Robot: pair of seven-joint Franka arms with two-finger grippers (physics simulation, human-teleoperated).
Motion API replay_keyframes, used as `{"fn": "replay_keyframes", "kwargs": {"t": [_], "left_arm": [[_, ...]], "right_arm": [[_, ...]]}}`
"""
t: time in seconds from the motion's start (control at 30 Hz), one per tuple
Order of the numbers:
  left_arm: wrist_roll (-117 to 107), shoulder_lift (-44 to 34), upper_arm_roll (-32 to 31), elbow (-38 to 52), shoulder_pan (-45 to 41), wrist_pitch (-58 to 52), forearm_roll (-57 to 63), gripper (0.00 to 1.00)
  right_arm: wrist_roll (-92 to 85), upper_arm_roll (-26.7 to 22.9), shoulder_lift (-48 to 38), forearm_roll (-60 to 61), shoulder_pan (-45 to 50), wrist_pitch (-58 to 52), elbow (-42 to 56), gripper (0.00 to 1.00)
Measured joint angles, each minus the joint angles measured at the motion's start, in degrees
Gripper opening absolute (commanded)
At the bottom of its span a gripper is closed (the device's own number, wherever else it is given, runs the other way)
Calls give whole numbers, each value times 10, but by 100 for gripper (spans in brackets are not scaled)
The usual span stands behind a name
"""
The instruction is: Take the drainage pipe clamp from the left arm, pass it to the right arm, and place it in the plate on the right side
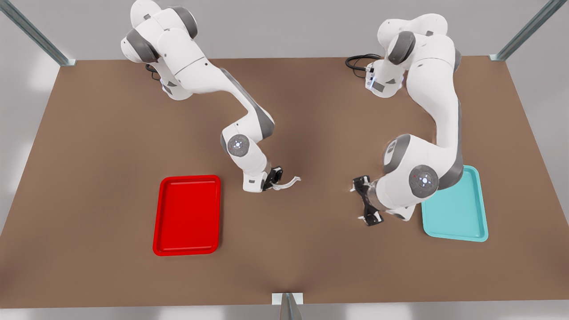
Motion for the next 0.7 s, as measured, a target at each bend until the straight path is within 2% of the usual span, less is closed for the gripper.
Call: {"fn": "replay_keyframes", "kwargs": {"t": [0.07, 0.13, 0.2, 0.27, 0.4, 0.6, 0.63, 0.67, 0.7], "left_arm": [[113, -31, -3, -10, 35, -60, 57, 100], [231, -190, -6, -246, 44, -56, 94, 100], [335, -247, -8, -317, 44, -50, 84, 100], [429, -254, -8, -326, 51, -42, 43, 100], [588, -238, -7, -275, 70, -54, 40, 100], [771, -237, -10, -273, 72, -62, 55, 100], [797, -237, -10, -274, 73, -63, 57, 100], [821, -237, -10, -274, 72, -63, 59, 100], [844, -237, -10, -274, 72, -64, 61, 100]], "right_arm": [[-4, -6, -9, -5, -7, -4, -21, 21], [-9, -19, -38, -34, -31, -31, -46, 21], [-13, -24, -65, -83, -73, -73, -54, 21], [-22, -25, -74, -122, -128, -109, -57, 21], [-53, -26, -56, -165, -226, -145, -51, 21], [-94, -26, -12, -200, -267, -138, -46, 21], [-100, -26, -8, -202, -268, -136, -45, 52], [-104, -26, -5, -204, -269, -134, -44, 100], [-105, -26, -3, -209, -269, -132, -44, 100]]}}
